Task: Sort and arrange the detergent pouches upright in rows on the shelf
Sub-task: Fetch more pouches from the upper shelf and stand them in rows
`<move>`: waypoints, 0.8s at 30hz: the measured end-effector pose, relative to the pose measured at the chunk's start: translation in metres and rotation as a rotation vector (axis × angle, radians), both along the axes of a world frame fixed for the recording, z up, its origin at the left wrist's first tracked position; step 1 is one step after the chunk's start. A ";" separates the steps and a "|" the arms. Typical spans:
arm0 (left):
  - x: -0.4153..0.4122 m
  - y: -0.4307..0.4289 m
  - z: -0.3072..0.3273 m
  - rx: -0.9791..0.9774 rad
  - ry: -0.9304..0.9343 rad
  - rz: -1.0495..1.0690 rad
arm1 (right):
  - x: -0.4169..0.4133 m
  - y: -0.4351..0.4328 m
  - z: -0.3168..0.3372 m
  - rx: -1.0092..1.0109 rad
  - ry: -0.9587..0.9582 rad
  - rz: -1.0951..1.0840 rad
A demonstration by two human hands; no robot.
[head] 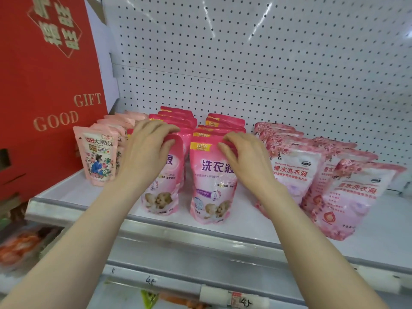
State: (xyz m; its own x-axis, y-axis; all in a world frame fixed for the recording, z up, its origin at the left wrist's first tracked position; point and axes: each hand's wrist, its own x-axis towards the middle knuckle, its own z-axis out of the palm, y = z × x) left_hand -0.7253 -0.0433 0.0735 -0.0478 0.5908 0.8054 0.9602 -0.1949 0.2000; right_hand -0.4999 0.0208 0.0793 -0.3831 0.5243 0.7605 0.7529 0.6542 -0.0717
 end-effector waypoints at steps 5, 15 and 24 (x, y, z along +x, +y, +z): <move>0.039 -0.014 -0.009 0.115 0.018 -0.074 | 0.045 -0.016 -0.017 0.077 0.003 -0.025; 0.201 -0.022 -0.065 -0.010 -0.011 -0.300 | 0.219 -0.062 -0.083 -0.007 -0.062 -0.147; 0.406 -0.024 -0.109 -0.174 -0.073 -0.521 | 0.414 -0.109 -0.127 -0.131 -0.047 -0.341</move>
State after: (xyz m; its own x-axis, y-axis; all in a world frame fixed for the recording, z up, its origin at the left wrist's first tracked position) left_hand -0.3197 -0.0670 -0.0359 0.2346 0.6753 0.6992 0.7277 -0.5989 0.3343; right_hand -0.0855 -0.0885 -0.0472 -0.2030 0.7199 0.6638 0.9304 0.3530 -0.0983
